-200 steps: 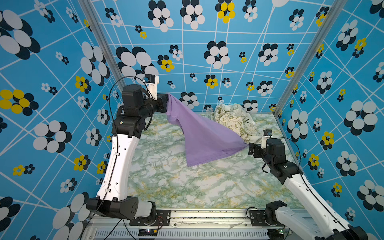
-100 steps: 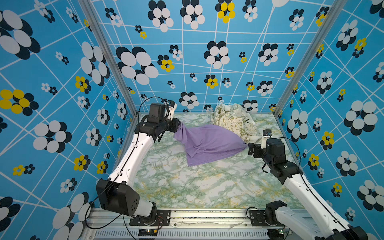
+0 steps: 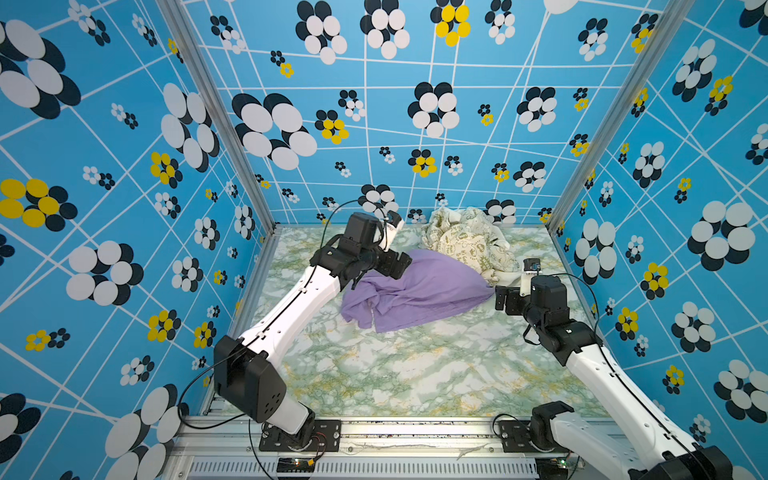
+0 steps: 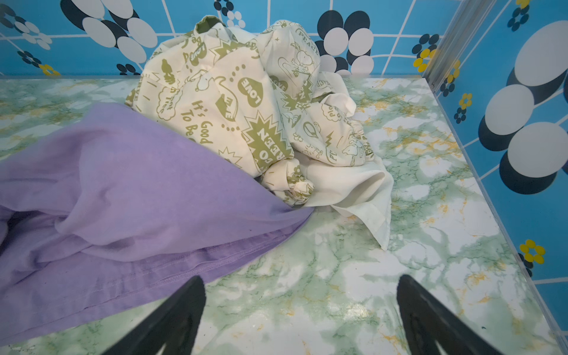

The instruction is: Pick out a specific cloth from the pile

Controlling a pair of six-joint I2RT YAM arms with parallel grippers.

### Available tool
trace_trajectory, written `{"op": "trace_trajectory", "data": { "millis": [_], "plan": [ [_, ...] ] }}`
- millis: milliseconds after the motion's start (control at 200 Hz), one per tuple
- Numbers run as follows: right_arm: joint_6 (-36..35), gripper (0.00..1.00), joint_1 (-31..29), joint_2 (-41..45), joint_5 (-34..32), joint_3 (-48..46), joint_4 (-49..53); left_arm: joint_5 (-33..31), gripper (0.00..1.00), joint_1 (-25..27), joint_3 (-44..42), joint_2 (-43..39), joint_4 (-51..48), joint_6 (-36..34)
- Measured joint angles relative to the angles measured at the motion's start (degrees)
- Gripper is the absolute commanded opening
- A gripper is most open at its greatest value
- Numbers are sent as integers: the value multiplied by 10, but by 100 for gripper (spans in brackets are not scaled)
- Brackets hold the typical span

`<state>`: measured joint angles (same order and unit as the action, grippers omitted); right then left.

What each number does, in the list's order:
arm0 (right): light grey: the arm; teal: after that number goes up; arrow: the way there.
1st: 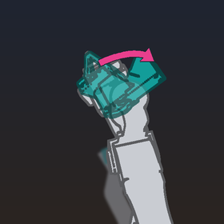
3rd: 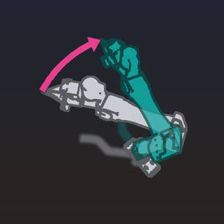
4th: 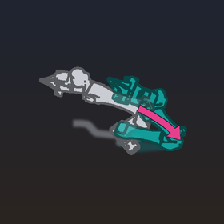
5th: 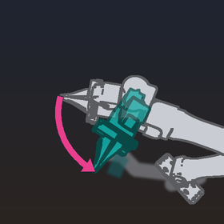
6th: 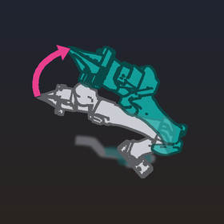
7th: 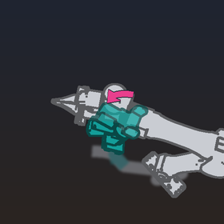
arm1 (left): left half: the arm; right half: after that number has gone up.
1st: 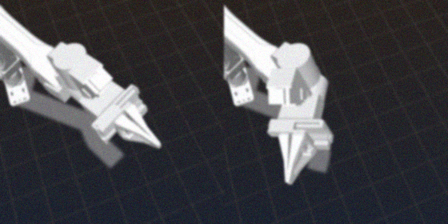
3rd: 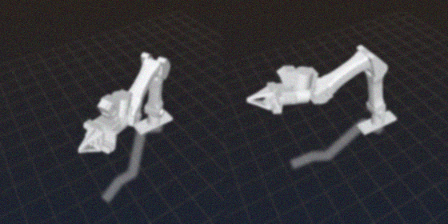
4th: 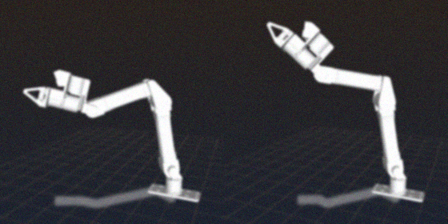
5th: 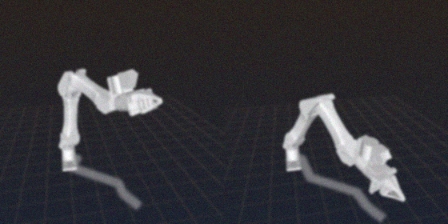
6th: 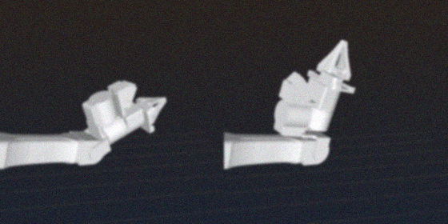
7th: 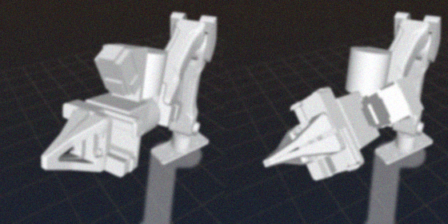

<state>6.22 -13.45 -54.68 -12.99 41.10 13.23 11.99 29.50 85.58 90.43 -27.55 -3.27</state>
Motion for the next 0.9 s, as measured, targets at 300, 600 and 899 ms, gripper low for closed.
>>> {"op": "trace_trajectory", "data": {
  "millis": [300, 600, 899],
  "plan": [
    [-10, 99, 0, 14, 0, 2, 1, -10, 80, 47, 1, 148, 7, -8],
    [-11, 99, 0, 21, 0, 2, 1, -17, 67, 47, -21, 182, 42, -11],
    [-11, 99, 0, 21, 0, 2, 1, -56, 48, 48, -42, 250, 80, -15]
  ]
}}
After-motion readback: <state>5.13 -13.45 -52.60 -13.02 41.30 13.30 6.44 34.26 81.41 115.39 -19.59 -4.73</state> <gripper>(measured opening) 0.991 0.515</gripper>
